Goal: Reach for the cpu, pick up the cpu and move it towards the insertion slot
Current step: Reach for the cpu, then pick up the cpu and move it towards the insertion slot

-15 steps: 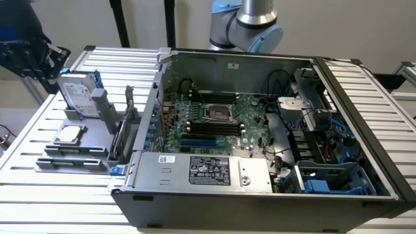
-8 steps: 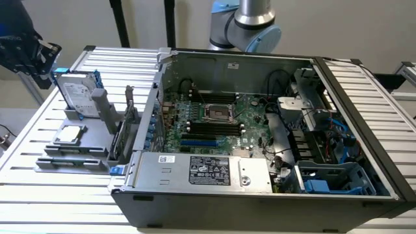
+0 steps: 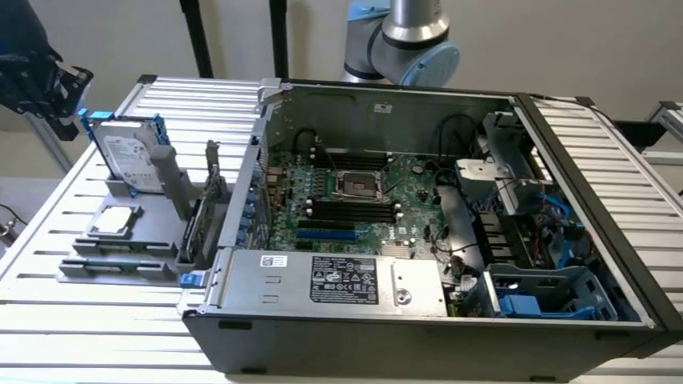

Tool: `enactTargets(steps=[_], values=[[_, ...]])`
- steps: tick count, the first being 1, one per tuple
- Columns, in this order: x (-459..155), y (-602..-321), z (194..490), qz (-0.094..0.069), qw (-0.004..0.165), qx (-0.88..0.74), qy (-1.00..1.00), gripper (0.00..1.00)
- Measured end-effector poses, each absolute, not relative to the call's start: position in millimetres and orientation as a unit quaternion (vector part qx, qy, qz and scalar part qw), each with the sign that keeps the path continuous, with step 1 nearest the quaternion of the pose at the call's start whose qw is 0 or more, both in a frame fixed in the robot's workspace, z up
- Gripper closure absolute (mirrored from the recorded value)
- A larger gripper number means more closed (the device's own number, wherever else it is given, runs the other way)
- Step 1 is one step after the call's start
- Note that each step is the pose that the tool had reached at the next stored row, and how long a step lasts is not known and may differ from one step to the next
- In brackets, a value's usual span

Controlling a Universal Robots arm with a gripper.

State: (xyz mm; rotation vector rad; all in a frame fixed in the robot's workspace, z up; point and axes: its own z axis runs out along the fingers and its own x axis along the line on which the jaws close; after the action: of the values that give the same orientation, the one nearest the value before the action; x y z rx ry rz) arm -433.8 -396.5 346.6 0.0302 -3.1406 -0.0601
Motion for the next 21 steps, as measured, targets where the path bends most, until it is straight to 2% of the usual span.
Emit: enactTargets(steps=[14,15,16,18,19,21], values=[[-433.8,-396.4,346.7,-0.019,0.0,0.01,-1.0,0.88],[-433.8,-396.4,346.7,-0.019,0.0,0.01,-1.0,0.82],[-433.8,-396.4,346.7,-0.019,0.0,0.01,-1.0,0.82],[-433.8,-396.4,346.7,-0.019,0.0,0.01,-1.0,0.7],[-433.8,-396.4,346.7,-0.019,0.0,0.01,-1.0,0.7],[-433.8,-396.4,346.7,-0.019,0.0,0.01,-1.0,0.58]])
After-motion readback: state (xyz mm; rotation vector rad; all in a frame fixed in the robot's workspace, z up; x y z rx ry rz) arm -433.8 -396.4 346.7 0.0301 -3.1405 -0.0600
